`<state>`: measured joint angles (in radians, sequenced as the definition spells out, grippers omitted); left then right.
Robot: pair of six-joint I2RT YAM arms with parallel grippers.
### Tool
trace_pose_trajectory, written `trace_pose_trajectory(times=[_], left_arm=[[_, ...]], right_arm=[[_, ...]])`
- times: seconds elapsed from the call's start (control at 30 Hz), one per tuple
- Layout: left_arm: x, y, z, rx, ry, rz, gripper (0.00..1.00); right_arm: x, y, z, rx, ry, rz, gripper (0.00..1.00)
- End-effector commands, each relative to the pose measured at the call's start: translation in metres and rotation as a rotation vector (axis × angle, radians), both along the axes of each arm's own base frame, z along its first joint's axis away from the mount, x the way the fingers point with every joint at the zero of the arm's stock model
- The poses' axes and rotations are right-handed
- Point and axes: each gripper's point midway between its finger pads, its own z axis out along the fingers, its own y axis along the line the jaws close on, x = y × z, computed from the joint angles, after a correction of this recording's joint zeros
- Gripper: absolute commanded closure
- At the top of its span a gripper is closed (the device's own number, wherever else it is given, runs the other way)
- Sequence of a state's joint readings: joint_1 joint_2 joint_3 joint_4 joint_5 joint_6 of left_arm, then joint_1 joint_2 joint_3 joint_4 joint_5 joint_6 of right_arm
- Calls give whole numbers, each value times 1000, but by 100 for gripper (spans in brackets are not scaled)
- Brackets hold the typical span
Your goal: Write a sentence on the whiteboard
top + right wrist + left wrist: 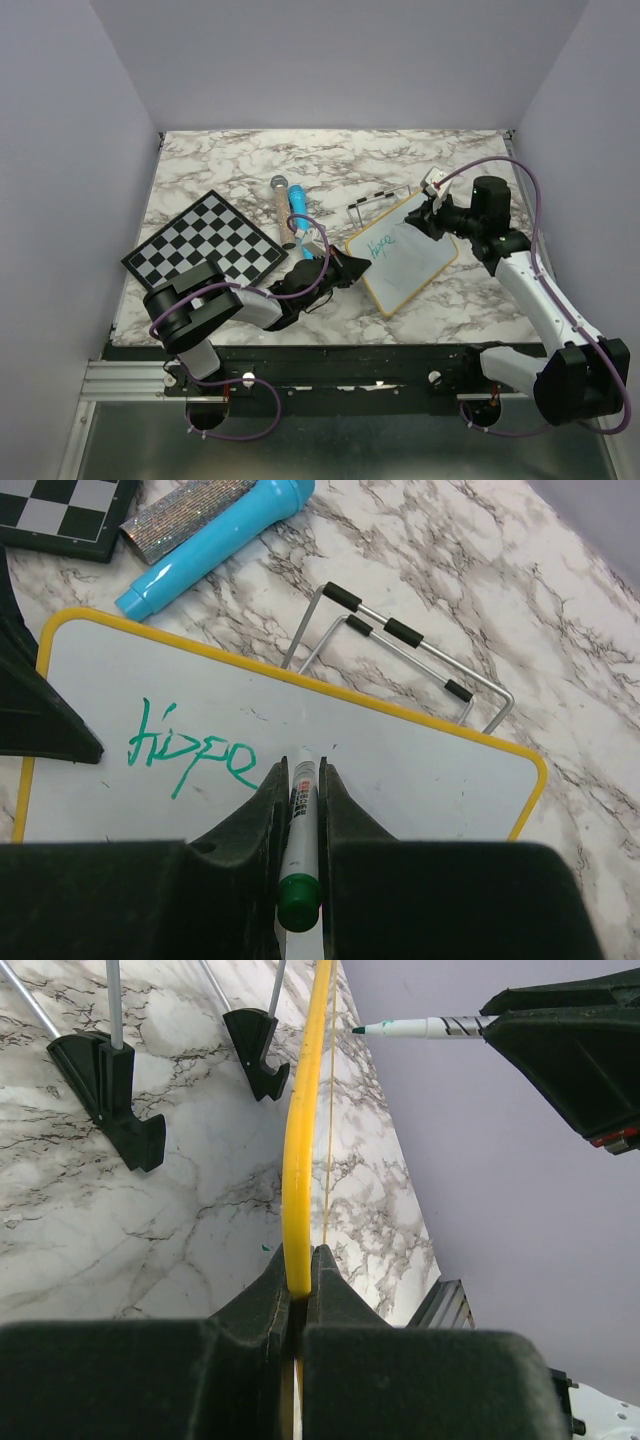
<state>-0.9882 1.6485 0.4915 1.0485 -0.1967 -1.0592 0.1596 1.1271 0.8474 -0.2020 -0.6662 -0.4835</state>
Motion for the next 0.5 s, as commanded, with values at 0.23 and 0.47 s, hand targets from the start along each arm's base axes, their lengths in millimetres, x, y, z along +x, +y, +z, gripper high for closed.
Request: trace_pose_trajectory(times=[0.23, 0.47], left_arm=[[-7, -4, -9, 37, -2, -48, 100], [-7, -4, -9, 36, -3, -49, 100]], right_arm=[[6, 6, -9, 15, 1, 2, 99], [7, 7, -13, 13, 7, -2, 100]])
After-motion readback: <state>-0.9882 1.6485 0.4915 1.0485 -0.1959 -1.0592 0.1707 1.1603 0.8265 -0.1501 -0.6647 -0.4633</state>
